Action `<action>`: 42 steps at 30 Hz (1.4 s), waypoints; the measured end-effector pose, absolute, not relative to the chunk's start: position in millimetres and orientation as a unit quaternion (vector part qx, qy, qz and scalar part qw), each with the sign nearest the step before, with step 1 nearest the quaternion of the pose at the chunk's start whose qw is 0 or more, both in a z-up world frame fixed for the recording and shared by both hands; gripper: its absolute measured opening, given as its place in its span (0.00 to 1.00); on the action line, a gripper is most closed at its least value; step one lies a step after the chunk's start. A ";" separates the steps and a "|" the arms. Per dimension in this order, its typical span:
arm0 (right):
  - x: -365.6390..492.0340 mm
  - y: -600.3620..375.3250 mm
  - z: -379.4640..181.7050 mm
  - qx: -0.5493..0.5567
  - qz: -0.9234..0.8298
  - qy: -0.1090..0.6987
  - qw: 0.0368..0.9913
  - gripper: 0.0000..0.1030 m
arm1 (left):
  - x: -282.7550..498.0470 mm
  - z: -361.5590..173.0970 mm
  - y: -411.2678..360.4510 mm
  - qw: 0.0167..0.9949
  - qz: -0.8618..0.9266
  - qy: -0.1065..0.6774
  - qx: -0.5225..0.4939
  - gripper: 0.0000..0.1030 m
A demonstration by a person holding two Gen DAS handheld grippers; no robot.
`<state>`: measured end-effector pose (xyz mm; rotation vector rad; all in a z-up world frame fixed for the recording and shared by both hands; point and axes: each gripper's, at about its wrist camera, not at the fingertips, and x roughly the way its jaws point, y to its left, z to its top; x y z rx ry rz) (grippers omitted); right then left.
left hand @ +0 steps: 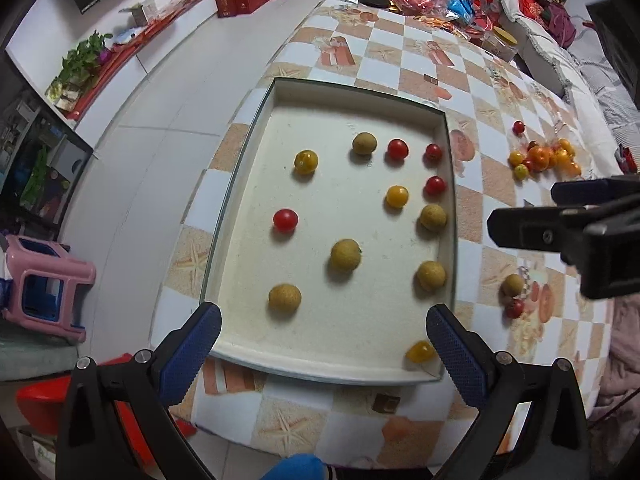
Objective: Organize fruits
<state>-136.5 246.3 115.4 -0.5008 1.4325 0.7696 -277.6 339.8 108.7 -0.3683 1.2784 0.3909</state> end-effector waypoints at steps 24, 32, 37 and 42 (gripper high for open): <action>-172.0 231.2 154.0 -0.247 0.369 0.601 0.665 1.00 | -298.9 136.6 319.2 0.751 0.205 0.620 -0.099 1.00; -173.9 233.1 155.1 -0.251 0.373 0.599 0.663 1.00 | -298.7 138.8 317.4 0.752 0.203 0.620 -0.093 1.00; -175.3 232.9 154.9 -0.252 0.373 0.599 0.662 1.00 | -298.7 139.7 316.0 0.752 0.203 0.620 -0.092 1.00; -175.7 232.8 154.6 -0.252 0.373 0.599 0.662 1.00 | -299.5 140.4 315.4 0.752 0.203 0.620 -0.091 1.00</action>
